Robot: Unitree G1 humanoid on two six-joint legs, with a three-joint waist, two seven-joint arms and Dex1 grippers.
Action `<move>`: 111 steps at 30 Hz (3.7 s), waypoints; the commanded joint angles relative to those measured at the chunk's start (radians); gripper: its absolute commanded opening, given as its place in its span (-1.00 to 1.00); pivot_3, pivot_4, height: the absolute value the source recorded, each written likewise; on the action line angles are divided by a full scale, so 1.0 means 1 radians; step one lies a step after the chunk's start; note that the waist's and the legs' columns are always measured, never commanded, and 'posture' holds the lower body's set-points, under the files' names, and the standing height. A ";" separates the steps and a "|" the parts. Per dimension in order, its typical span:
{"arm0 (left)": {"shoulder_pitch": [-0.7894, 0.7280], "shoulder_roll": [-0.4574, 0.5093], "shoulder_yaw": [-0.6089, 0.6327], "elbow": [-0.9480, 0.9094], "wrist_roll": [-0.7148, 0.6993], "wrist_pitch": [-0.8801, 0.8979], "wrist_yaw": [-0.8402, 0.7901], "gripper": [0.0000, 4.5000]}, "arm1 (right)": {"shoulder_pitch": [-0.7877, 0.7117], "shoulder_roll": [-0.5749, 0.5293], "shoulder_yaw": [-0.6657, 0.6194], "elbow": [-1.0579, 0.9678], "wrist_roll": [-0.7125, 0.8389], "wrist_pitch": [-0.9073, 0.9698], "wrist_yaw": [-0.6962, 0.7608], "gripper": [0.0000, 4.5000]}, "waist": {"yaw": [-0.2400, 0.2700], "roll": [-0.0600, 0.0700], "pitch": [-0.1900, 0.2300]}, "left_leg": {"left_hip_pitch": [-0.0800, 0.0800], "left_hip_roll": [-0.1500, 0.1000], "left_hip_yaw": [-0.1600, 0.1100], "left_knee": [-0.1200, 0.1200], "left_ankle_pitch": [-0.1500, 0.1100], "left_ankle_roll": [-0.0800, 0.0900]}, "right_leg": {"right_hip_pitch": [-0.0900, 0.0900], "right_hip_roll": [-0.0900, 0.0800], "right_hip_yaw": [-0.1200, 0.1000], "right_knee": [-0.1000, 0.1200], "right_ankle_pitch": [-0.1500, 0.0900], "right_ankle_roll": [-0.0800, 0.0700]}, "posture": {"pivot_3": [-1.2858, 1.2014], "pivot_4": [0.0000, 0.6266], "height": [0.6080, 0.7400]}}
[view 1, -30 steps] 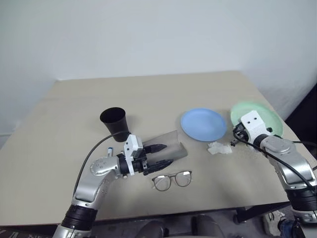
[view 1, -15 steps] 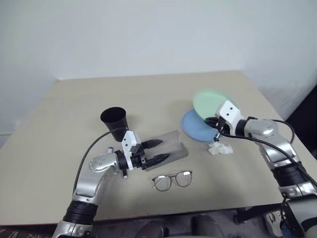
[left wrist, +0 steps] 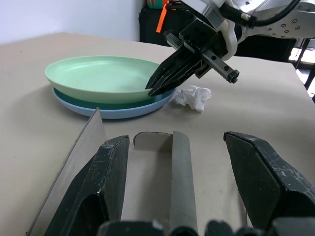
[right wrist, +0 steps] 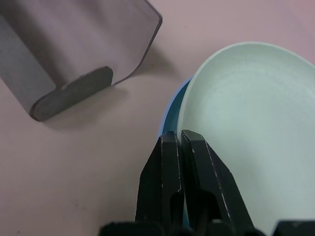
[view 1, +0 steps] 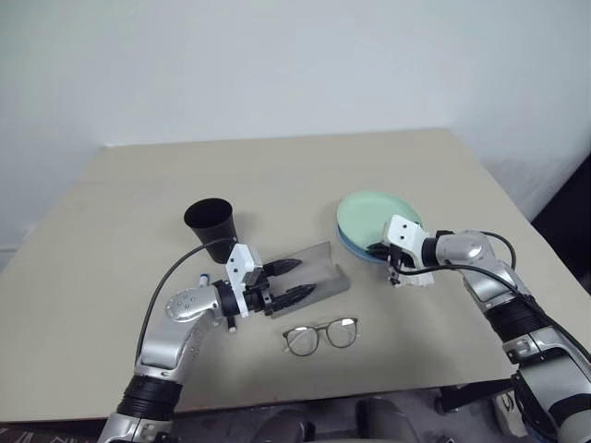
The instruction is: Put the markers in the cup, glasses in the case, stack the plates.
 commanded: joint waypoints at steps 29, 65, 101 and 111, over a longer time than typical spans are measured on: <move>-0.015 -0.011 0.011 -0.040 -0.007 -0.003 -0.010 0.45 | 0.218 -0.217 -0.193 -0.318 0.193 0.364 0.150 0.03 | 0.002 -0.001 0.000 | 0.001 0.003 0.004 0.005 0.000 0.000 | 0.004 0.001 0.001 0.000 0.001 0.004 | 0.03 -1.00 1.00; -0.023 -0.015 0.009 -0.038 -0.002 0.000 -0.013 0.45 | 0.156 -0.179 -0.232 -0.333 0.255 0.290 0.205 -0.99 | 0.000 -0.001 0.000 | 0.002 0.010 0.019 0.009 0.000 0.001 | 0.002 0.003 0.002 -0.001 0.010 0.005 | 0.03 -1.00 1.00; -0.050 0.019 0.005 -0.013 0.024 0.006 -0.041 0.45 | 0.030 -0.039 -0.251 0.008 0.238 0.017 0.267 0.78 | -0.007 -0.001 0.000 | 0.002 0.013 0.021 0.012 0.000 0.001 | 0.001 0.007 0.001 -0.002 0.020 -0.004 | 0.03 -1.00 1.00; -0.139 0.113 -0.042 0.039 0.005 0.074 -0.234 0.45 | 0.230 -0.081 -0.237 -0.163 0.287 0.062 0.337 0.78 | -0.013 0.000 0.000 | 0.004 0.017 0.024 0.013 0.000 0.002 | 0.003 0.011 0.003 -0.001 0.018 0.001 | 0.03 -1.00 1.00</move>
